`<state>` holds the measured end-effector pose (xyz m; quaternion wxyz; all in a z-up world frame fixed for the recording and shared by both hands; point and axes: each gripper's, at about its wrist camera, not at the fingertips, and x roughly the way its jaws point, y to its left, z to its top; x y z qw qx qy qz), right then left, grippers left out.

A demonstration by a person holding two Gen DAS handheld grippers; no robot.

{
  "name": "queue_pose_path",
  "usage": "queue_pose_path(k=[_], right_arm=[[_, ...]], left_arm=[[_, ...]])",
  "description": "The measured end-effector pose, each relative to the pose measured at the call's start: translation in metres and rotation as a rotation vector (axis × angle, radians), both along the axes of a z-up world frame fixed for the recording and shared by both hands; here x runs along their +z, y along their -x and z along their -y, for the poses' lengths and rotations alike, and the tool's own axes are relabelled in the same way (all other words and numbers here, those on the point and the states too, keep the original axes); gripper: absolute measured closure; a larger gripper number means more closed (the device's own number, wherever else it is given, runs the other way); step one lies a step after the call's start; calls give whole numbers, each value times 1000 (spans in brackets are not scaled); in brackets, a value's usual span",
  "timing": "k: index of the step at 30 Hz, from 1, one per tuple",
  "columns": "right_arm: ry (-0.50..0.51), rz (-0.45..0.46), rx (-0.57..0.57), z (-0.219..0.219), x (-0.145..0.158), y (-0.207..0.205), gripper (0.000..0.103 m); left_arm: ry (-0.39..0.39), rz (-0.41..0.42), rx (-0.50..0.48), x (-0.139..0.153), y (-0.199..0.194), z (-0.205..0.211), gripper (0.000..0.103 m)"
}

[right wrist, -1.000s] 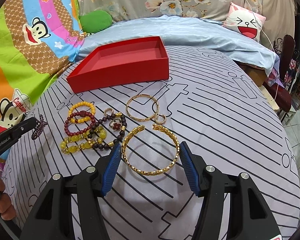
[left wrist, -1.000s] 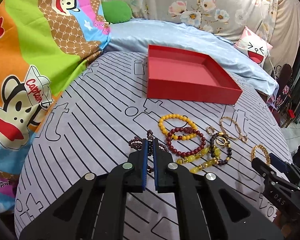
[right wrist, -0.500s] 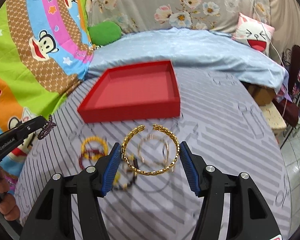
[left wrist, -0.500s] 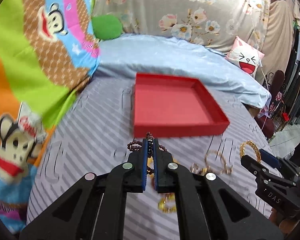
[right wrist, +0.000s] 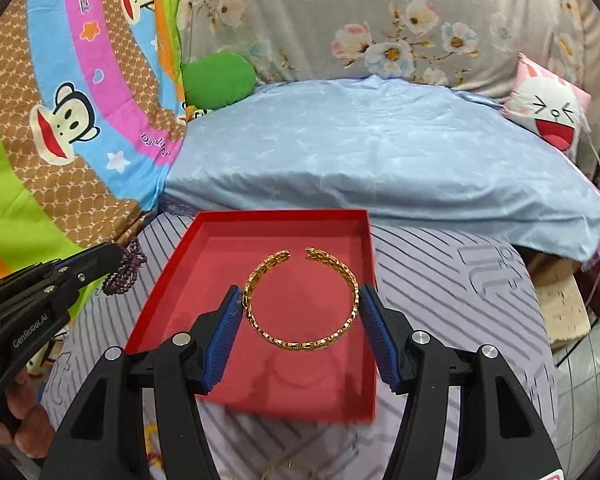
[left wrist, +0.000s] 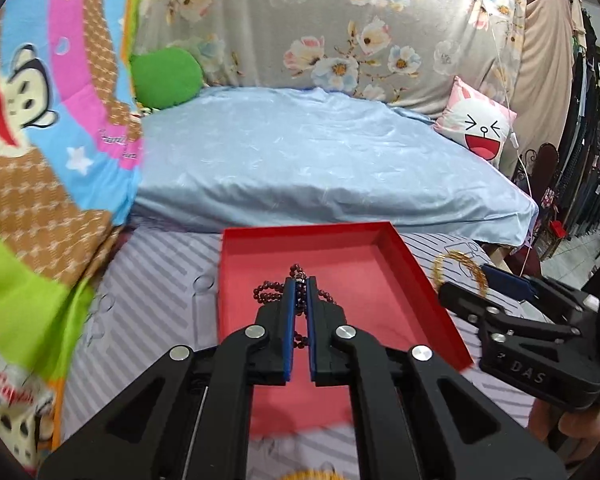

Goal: Organize jewelry
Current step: 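Carry the garnet bracelet with the left tool while the right tool carries the gold cuff into the red tray, then open both tools and withdraw them from the tray back over the jewelry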

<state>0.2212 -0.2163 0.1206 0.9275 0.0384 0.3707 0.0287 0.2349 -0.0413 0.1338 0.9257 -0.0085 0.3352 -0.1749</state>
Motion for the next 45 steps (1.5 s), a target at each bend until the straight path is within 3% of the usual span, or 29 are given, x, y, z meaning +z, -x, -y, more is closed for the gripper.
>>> queue_pose_path(k=[7,15,28,30,32,34,45], right_arm=[[-19,-106,21,2,-36,-87,46],[-25,-212,13,1,-71,-133,46],[-10,-273,-38,5,-88,-138,45],[-7,-278,-46,6,-89,-139,45],[-11,-280,-49,7,-89,-139,45],[-13,-282,-56,8,-89,-140,45],[-16,-219,-61,8,-78,-134,43]], left_arm=[[12,-68,-14,-27,-77,10,98],[-30,-133,-24,-66,-122,21,98],[-40,-163,-24,-80,-139,25,97],[-34,-159,-12,-80,-139,23,93],[-30,-158,9,-80,-140,21,77],[-21,-157,17,-79,-140,20,70],[-6,-153,49,-77,-141,14,67]])
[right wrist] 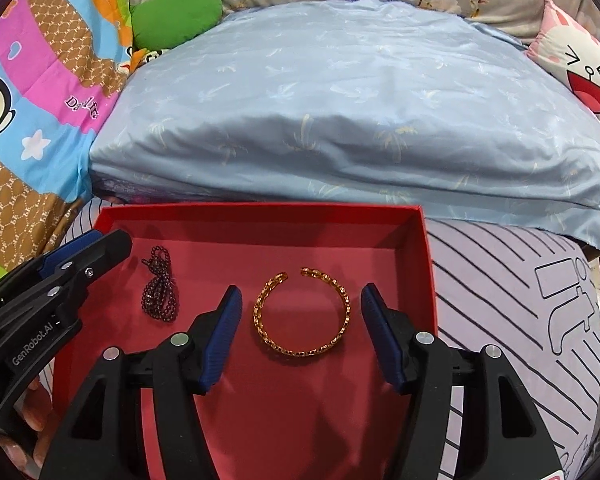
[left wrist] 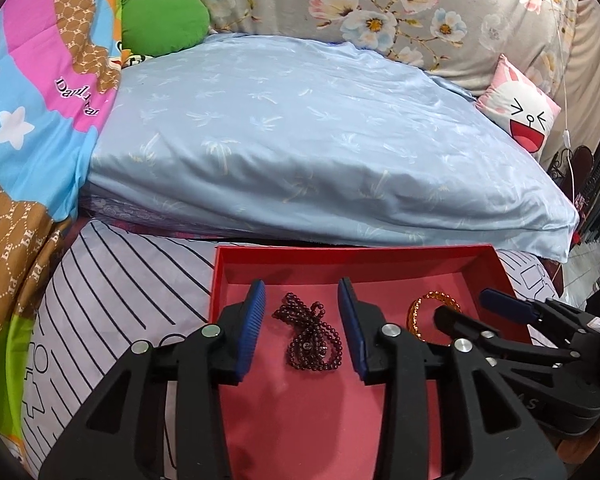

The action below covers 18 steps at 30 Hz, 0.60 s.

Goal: Organize jewelry
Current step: 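Open both tools and withdraw them from the tray back over the jewelry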

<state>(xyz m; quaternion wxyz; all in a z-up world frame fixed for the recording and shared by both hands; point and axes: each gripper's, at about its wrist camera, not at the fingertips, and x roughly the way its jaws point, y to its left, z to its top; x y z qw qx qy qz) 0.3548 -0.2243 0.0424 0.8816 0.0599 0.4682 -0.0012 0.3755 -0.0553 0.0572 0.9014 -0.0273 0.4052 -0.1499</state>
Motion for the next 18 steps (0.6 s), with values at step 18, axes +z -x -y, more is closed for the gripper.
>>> queue_pose_path(k=[18], right_arm=[[29,153,-16,14,63,165,38]], left_arm=[[18,113,59,61,144,-53,60]])
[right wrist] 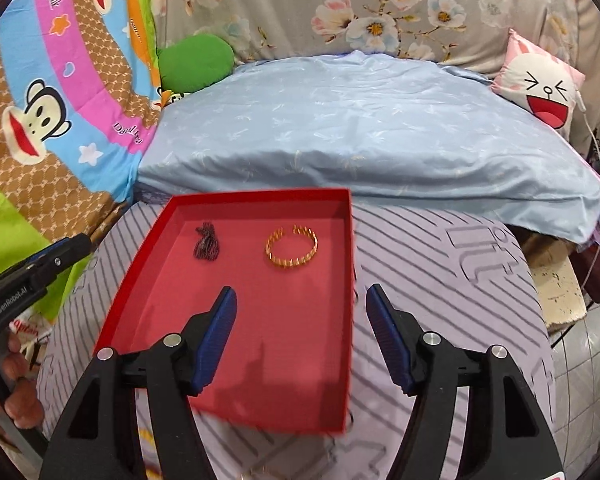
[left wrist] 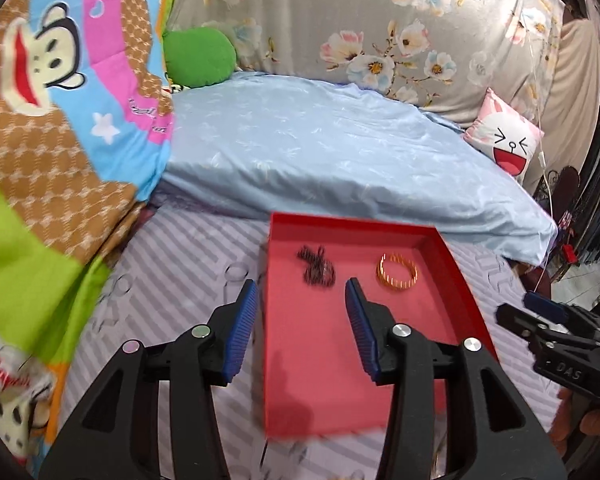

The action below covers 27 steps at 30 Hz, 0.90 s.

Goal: Organize jewelry
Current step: 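Open both tools and withdraw them from the tray back over the jewelry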

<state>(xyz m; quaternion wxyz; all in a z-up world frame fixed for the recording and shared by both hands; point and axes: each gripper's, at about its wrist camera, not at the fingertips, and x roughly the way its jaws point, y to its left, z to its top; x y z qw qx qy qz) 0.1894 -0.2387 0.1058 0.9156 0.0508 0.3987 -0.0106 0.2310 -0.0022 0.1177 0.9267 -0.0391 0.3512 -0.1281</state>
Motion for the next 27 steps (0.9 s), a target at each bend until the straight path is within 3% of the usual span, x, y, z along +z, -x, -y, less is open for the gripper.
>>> queue_pose_path(k=[6,13,20,27], right_arm=[[6,-13,-24,3,-3,69,38],[-7,-51,-36,-4,-22,131,38],[17,-98,-21,-20,-50,171,38],[22,-135,-1,-35,-70,196,38]], left_arm=[[-25,-2,-12,-2,64,-6,55],[-51,-53,-11,-30,126,-10,52],[-28,-146,-8,-66,171,-19,52],[-51,-174,-24,-87,197,-13,52]])
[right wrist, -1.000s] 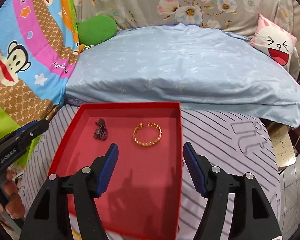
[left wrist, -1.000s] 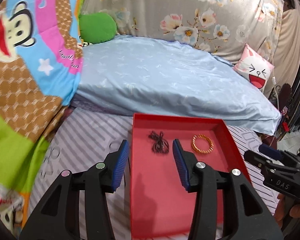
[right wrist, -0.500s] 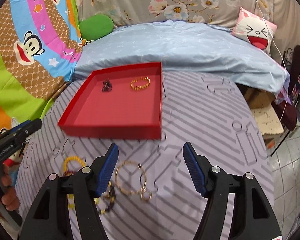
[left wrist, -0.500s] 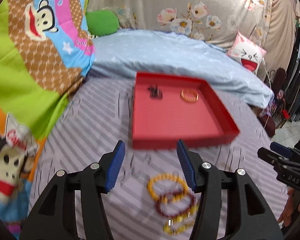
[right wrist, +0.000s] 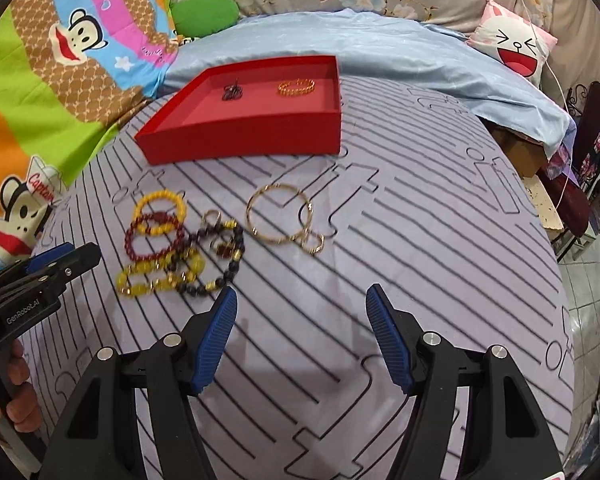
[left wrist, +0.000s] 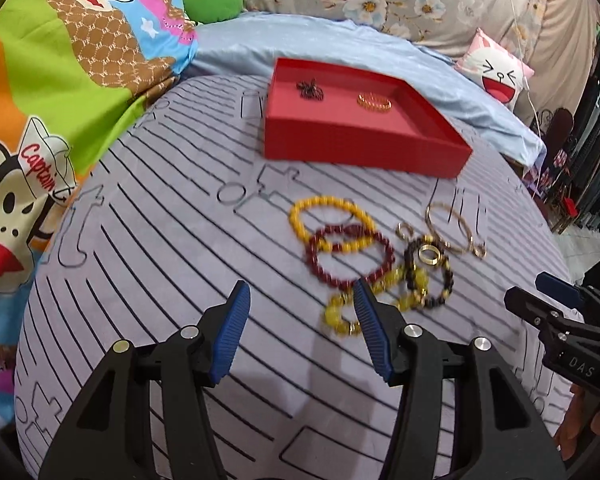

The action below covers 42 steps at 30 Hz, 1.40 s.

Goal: Organize jewelry
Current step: 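Open both tools and withdraw them from the tray back over the jewelry, then lower the left tool onto the yellow glass bead bracelet and close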

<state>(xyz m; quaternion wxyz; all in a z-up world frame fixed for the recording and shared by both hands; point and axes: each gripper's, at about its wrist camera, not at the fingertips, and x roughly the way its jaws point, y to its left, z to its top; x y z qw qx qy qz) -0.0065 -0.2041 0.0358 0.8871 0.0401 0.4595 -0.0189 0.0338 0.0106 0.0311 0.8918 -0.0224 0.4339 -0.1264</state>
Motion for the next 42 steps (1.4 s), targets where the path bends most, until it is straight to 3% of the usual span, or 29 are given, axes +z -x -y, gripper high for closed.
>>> queue_pose_path(k=[13,19,30,42], right_arm=[[-11,-3,-16,1,-1,11,38],[-15,-7,-22,4,-2,11,38],[-24,-18,-21,4,-6,4,38],[-3,8,-29,6,-5,-26,38]], left_arm=[[-25,-17,-24,-18,-6,22,53],[-69,-16,-27,-26,-9,26,60],[-98,20,-24,-28,-1,18,92],[-56,30,-13,-29,4,11,93]])
